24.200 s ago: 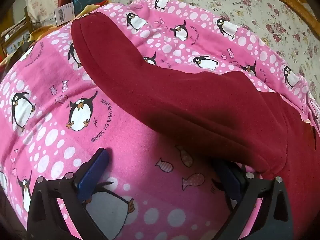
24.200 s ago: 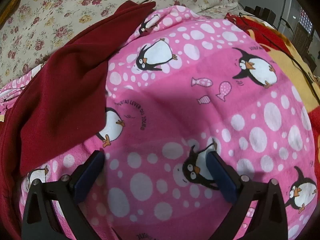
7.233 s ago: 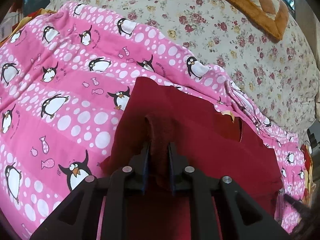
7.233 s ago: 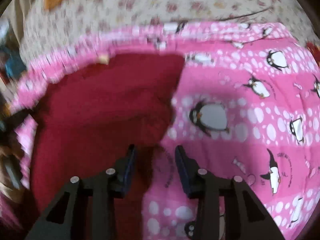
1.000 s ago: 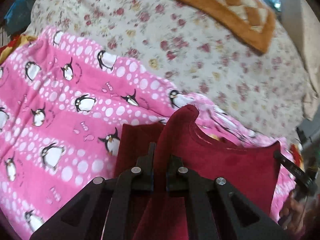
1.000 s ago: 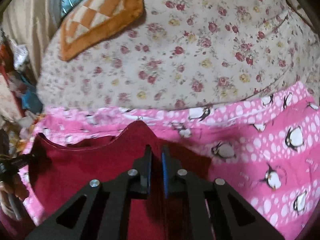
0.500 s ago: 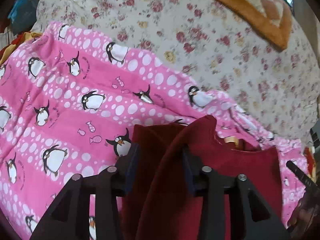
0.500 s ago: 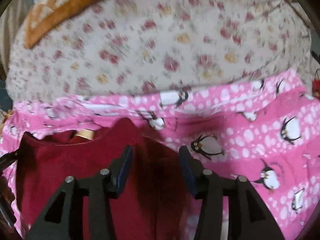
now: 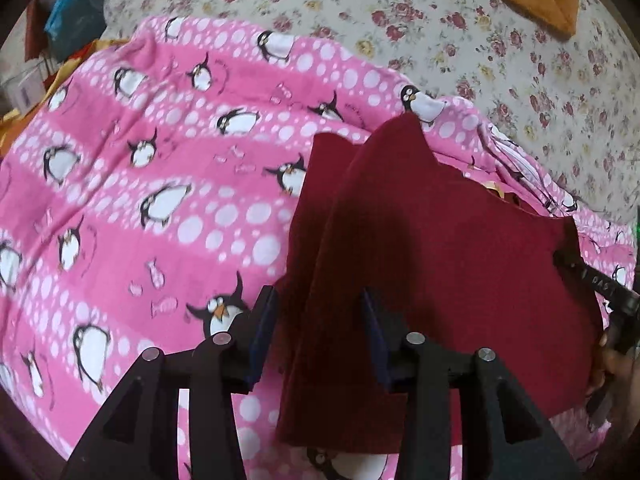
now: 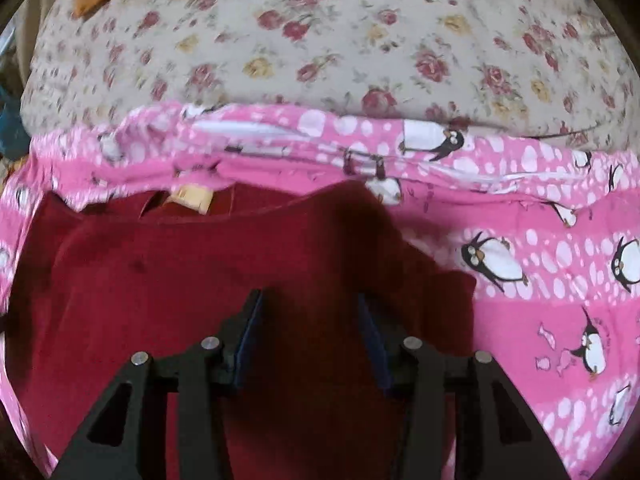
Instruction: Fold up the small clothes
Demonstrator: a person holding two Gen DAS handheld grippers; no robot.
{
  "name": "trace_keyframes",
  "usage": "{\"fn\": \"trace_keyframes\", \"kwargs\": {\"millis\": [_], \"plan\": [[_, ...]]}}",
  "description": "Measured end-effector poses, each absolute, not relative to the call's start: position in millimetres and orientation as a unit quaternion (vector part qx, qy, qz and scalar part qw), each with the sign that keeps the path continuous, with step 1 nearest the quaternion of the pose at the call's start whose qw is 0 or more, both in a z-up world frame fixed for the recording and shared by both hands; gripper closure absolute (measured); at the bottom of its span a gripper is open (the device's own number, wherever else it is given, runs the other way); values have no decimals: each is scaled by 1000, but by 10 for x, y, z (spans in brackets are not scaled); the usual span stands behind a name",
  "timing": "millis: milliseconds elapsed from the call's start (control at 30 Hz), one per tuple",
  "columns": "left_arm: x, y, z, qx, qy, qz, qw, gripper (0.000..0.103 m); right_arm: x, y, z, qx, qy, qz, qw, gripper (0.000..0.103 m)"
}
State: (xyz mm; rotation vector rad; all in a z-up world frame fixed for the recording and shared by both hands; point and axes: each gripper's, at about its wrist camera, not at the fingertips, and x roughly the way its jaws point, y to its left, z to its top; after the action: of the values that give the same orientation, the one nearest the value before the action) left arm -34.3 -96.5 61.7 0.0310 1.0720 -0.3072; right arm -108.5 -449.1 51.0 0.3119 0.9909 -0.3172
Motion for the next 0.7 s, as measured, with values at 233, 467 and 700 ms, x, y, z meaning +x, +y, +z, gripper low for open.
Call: {"fn": "trace_keyframes", "kwargs": {"millis": [233, 467, 700], "plan": [[-367, -985, 568, 18, 496, -146, 856, 81, -1284, -4028, 922, 126, 460, -103, 873, 52], [-313, -882, 502, -7, 503, -157, 850, 73, -879, -3350, 887, 144, 473, -4, 869, 51], [-209, -771, 407, -49, 521, -162, 836, 61, -170, -2687, 705, 109, 466, 45, 877, 51]]}}
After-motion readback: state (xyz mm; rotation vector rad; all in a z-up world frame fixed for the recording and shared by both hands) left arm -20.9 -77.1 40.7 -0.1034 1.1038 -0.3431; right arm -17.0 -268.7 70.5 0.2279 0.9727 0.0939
